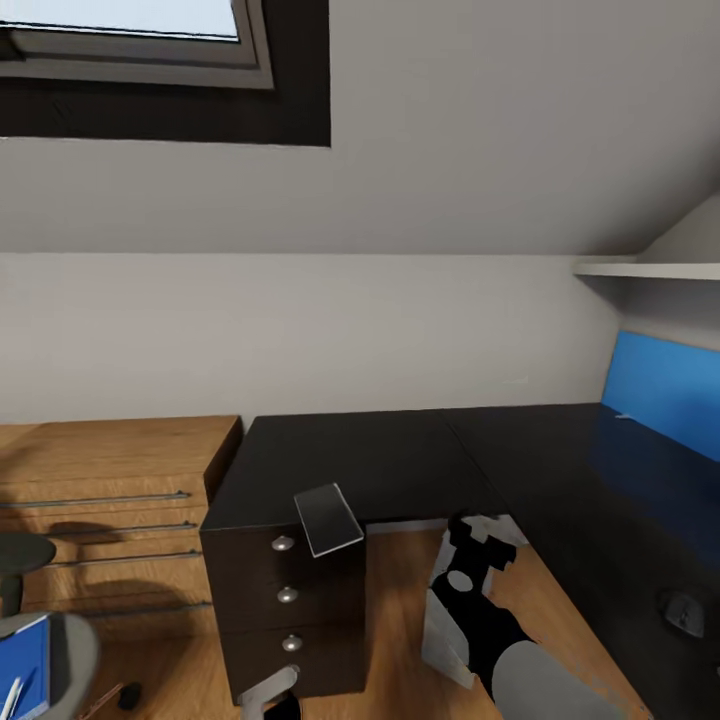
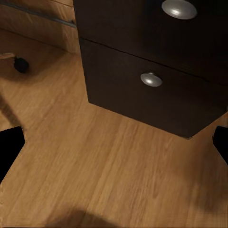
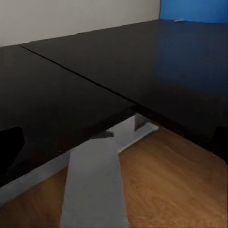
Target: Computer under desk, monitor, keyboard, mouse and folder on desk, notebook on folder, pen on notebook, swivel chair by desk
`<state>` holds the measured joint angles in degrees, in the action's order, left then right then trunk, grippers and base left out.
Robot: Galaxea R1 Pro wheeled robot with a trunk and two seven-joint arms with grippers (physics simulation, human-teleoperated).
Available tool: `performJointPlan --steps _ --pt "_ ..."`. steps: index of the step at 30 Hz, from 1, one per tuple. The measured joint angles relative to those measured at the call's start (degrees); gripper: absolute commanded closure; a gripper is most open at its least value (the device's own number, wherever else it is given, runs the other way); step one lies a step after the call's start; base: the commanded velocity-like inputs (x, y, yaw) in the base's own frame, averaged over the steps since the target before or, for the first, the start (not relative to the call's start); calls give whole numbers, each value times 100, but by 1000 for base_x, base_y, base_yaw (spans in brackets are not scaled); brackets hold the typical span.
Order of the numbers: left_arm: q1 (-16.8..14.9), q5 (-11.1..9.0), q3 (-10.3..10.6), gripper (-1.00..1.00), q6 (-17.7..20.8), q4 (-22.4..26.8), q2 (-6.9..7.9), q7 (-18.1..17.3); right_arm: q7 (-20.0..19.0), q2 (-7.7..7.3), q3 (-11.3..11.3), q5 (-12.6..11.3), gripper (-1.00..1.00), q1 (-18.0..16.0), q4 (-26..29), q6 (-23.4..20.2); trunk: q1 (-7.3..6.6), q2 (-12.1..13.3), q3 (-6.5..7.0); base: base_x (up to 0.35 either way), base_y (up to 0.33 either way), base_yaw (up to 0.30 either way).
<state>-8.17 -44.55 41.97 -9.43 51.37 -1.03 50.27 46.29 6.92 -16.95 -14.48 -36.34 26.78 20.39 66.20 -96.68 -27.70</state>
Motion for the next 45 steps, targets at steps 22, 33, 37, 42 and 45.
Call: performJointPlan --steps 22,33,37,42,45 --pt "0 -46 154 -100 -5 -1005 -27 -61 -1656 -25 -59 -3 -100 860 -1555 358 0 0 -16 0 0 36" --pt "-1 -74 190 -100 -4 -2068 -78 -1711 -1931 -31 -48 -48 -100 861 -2038 496 -219 400 164 0 0 2" --pt "3 -85 125 -100 33 -2298 -67 -2140 -2228 -158 -38 -54 -100 863 -2297 540 -307 560 235 0 0 125" --pt "7 -102 -122 -100 73 -2539 -48 -2575 -2817 -443 -42 -57 -100 862 -2653 568 -417 760 320 0 0 235" --pt "7 -99 -206 -100 75 -2582 -39 -2657 -2952 -511 -47 -55 -100 864 -2733 604 -483 881 368 0 0 265"
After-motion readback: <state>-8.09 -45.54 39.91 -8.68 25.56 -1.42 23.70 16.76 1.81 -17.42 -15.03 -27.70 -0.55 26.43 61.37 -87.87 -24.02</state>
